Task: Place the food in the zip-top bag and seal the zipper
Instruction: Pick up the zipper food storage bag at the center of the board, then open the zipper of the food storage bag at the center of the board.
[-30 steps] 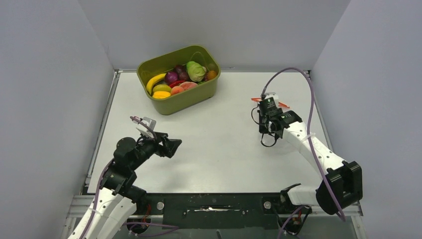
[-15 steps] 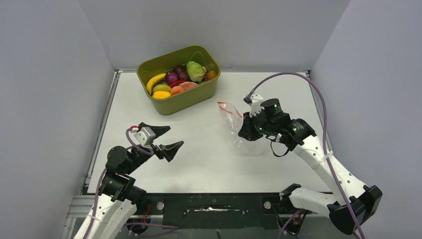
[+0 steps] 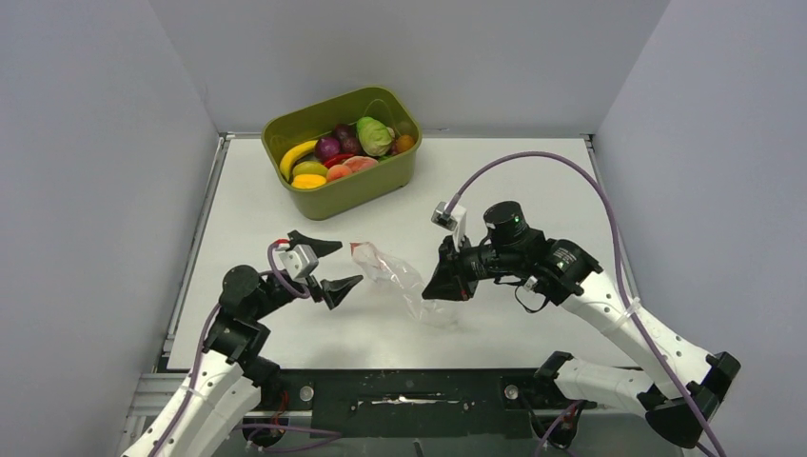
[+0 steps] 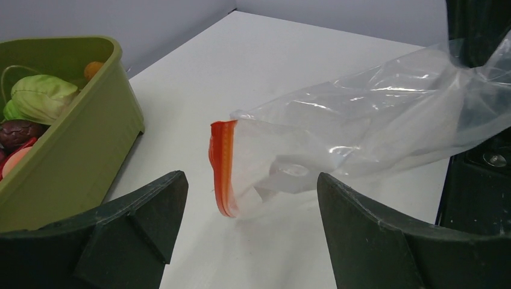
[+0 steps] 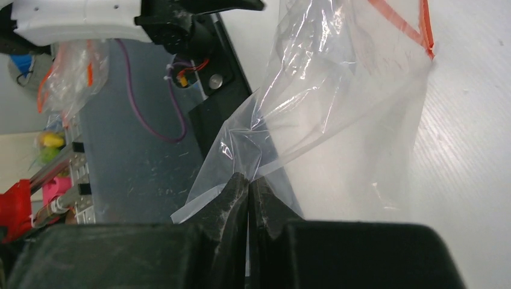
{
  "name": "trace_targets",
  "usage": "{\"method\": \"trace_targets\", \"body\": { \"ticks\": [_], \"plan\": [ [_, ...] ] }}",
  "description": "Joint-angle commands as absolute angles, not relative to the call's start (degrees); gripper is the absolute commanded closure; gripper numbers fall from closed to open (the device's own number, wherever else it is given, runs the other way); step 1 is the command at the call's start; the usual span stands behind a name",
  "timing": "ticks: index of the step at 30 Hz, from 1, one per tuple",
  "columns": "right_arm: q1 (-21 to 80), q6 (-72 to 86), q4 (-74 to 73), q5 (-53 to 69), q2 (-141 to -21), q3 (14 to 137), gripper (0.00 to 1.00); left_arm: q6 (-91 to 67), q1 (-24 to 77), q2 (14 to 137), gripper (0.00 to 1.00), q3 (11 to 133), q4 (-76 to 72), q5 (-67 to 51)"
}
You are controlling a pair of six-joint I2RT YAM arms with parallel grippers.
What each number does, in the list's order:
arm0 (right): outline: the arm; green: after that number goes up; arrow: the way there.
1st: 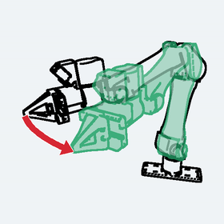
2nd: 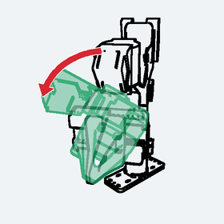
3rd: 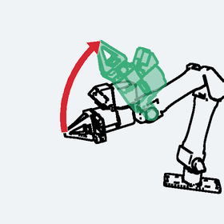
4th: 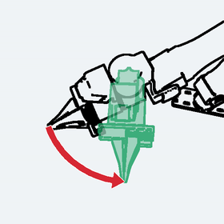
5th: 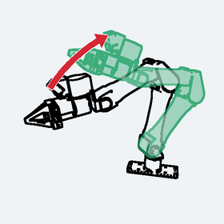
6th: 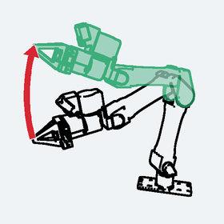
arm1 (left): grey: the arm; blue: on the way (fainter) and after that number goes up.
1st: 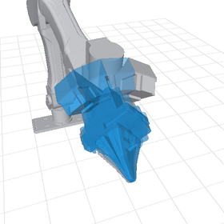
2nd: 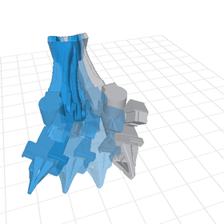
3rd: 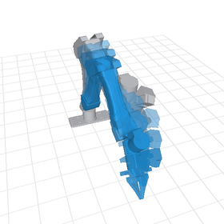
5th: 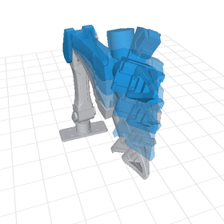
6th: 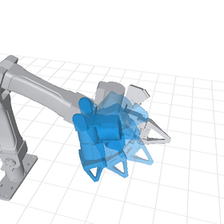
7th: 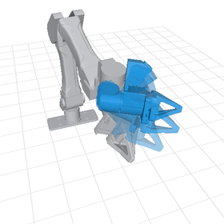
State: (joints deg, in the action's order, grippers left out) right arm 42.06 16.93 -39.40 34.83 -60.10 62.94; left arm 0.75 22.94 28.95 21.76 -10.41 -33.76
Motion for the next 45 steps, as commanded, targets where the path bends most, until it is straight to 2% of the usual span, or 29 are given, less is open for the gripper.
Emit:
{"method": "trace_targets", "body": {
  "ticks": [1, 11, 21, 22, 25, 29, 32, 35, 40, 45],
  "plan": [
    [44.5, 17.2, -34.7, 41.7, -58.4, 65.6, 1.00, 2.1, 23.1, 31.3, 0.21, 21.5, -18.1, -36.2],
    [47.9, 17.7, -30.1, 43.1, -54.7, 64.1, 1.00, 3.4, 23.1, 30.3, 0.21, 20.1, -16.6, -37.8],
    [47.9, 17.1, -29.0, 43.1, -54.6, 62.3, 1.00, -5.0, 23.1, 29.1, 0.24, 17.7, -23.4, -47.3],
    [47.9, 17.0, -29.0, 42.8, -54.6, 62.4, 1.00, -5.6, 23.1, 28.9, 0.26, 17.8, -23.5, -48.2],
    [47.9, 16.3, -28.9, 41.6, -54.2, 62.4, 1.00, -6.9, 23.1, 28.2, 0.43, 17.8, -23.3, -48.4],
    [47.9, 15.9, -28.4, 40.4, -53.5, 61.9, 1.00, -7.6, 23.1, 27.0, 0.60, 17.7, -22.8, -48.0],
    [47.9, 16.0, -28.1, 37.6, -52.9, 61.2, 1.00, -8.4, 23.1, 26.7, 0.78, 18.0, -21.9, -48.5],
    [47.9, 16.1, -28.4, 31.5, -52.3, 61.1, 0.97, -9.8, 23.1, 26.6, 0.99, 18.7, -20.5, -49.3],
    [47.9, 17.8, -28.9, 19.2, -50.8, 61.6, 0.85, -13.6, 23.1, 23.9, 1.00, 18.9, -20.7, -44.6],
    [47.8, 22.1, -28.7, 4.3, -49.8, 61.6, 0.59, -16.2, 23.1, 20.9, 1.00, 19.2, -20.6, -39.2]
  ]
}}
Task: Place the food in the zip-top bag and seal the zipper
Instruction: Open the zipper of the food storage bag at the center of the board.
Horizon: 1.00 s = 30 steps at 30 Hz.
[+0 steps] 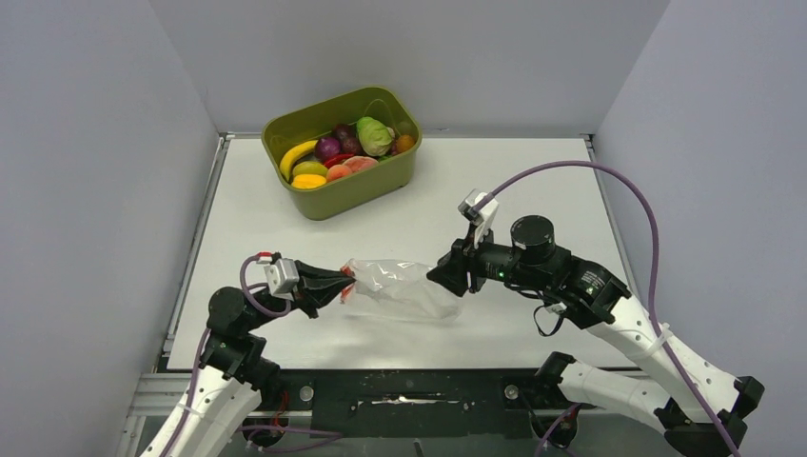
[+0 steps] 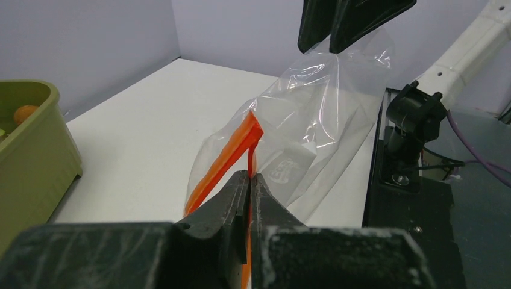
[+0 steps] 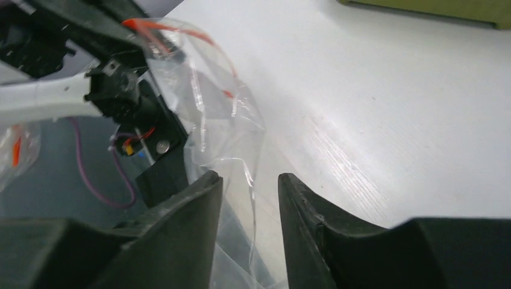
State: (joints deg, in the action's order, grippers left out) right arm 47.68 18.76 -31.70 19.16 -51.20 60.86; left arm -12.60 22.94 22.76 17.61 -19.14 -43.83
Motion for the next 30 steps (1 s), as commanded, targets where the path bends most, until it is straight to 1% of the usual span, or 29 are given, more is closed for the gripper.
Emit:
{"method": "trace_targets", "body": {
  "ticks": [1, 4, 11, 15, 19, 24, 30],
  "plan": [
    [47.9, 22.9, -28.9, 2.4, -49.9, 61.9, 0.55, -16.6, 23.1, 20.5, 1.00, 19.1, -20.7, -38.5],
    [47.9, 24.5, -29.7, -3.2, -49.8, 62.3, 0.42, -17.8, 23.1, 20.1, 1.00, 19.0, -20.2, -36.2],
    [47.8, 27.7, -31.5, -12.1, -49.0, 62.5, 0.32, -22.8, 23.1, 22.2, 1.00, 20.2, -19.8, -30.1],
    [47.8, 31.7, -32.6, -19.0, -48.1, 62.4, 0.23, -24.9, 23.2, 23.4, 1.00, 20.2, -20.5, -28.2],
    [47.8, 38.3, -32.5, -23.4, -47.0, 61.4, 0.20, -26.8, 23.1, 24.7, 1.00, 21.2, -21.0, -27.1],
    [47.9, 42.7, -29.1, -22.6, -48.5, 60.2, 0.19, -30.3, 23.1, 25.9, 1.00, 21.9, -20.8, -23.3],
    [47.9, 47.5, -33.9, -29.3, -53.1, 65.4, 0.19, -31.7, 23.1, 26.2, 1.00, 22.5, -19.8, -22.1]
  ]
}}
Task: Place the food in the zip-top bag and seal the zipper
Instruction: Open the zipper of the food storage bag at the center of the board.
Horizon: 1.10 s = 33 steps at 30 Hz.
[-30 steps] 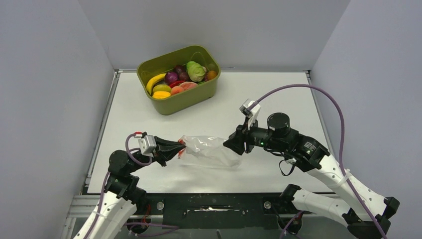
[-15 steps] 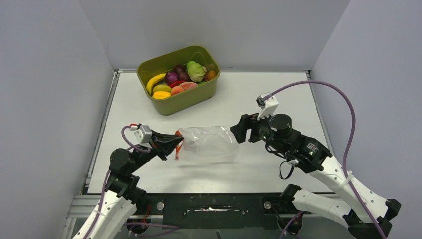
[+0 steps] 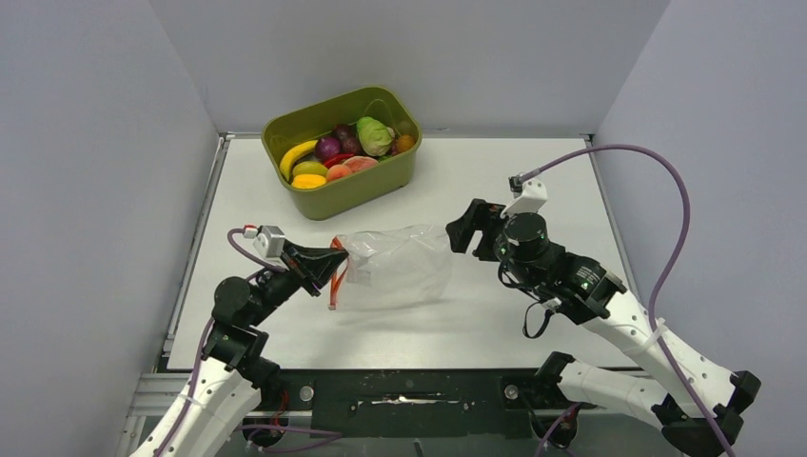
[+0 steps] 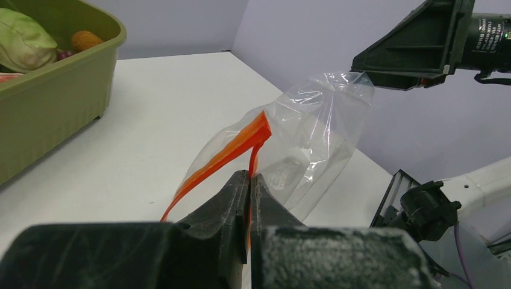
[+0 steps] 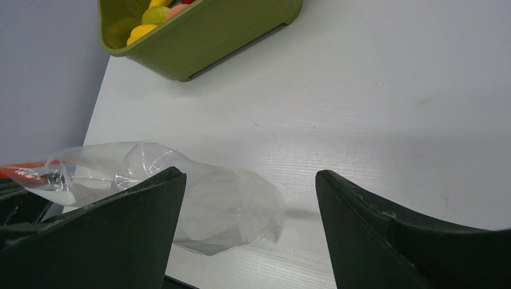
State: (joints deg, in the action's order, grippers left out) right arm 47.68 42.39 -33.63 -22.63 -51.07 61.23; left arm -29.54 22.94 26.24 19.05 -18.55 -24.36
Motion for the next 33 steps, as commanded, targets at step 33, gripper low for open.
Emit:
{"method": "trace_targets", "body": {
  "ticks": [33],
  "plan": [
    [50.3, 46.4, -27.2, -24.6, -57.6, 70.3, 0.23, -39.5, 23.1, 31.6, 1.00, 29.5, -8.8, -3.2]
  ]
}}
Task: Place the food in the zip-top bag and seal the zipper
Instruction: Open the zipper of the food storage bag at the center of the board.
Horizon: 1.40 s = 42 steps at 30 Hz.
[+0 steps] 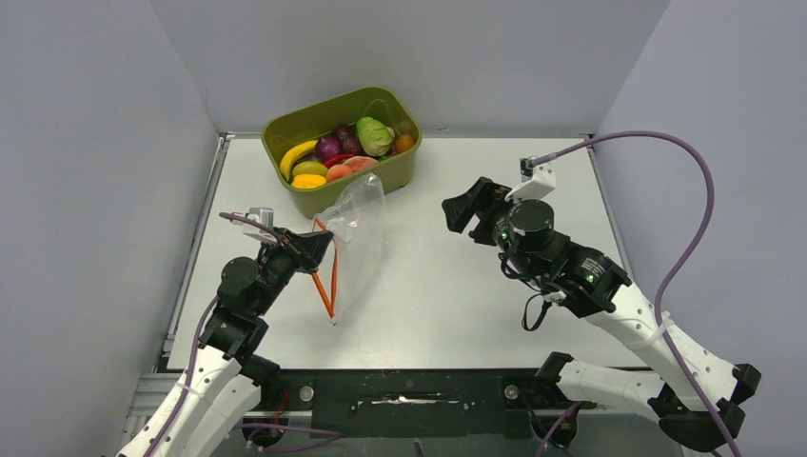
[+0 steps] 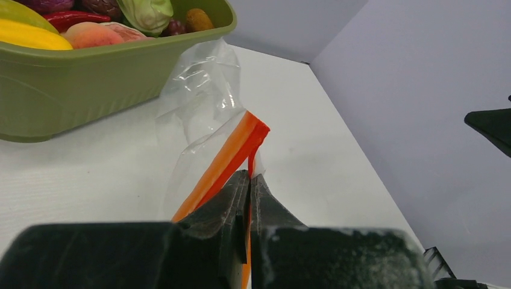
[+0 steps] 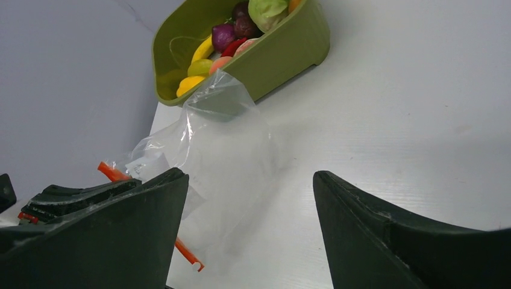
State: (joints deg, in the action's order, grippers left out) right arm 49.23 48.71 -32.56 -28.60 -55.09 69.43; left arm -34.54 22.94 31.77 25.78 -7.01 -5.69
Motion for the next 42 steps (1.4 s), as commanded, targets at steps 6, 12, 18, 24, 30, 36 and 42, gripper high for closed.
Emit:
{"method": "trace_targets", "body": {
  "ticks": [6, 12, 18, 24, 30, 36, 42],
  "plan": [
    [54.9, 46.6, -22.6, -23.3, -63.3, 69.9, 0.41, -48.3, 23.1, 30.7, 1.00, 29.4, -10.3, 0.5],
    [61.7, 45.9, -18.5, -23.5, -71.4, 72.3, 0.56, -53.2, 23.1, 31.0, 1.00, 31.6, -8.9, 3.7],
    [66.9, 44.4, -13.8, -23.5, -79.5, 75.8, 0.58, -57.6, 23.1, 31.5, 1.00, 33.0, -8.1, 4.6],
    [69.4, 43.7, -12.4, -22.8, -85.7, 80.4, 0.58, -60.3, 23.1, 30.5, 1.00, 32.6, -7.2, 5.4],
    [69.7, 45.7, -15.3, -24.6, -89.7, 83.7, 0.55, -61.4, 23.1, 29.1, 1.00, 31.2, -6.5, 7.3],
    [69.8, 44.8, -20.4, -29.8, -93.8, 87.4, 0.57, -61.9, 23.1, 29.1, 1.00, 31.5, -6.2, 7.3],
    [69.7, 44.0, -25.0, -31.5, -95.7, 91.7, 0.89, -60.6, 23.0, 28.7, 1.00, 31.6, -3.5, 7.8]
  ]
}}
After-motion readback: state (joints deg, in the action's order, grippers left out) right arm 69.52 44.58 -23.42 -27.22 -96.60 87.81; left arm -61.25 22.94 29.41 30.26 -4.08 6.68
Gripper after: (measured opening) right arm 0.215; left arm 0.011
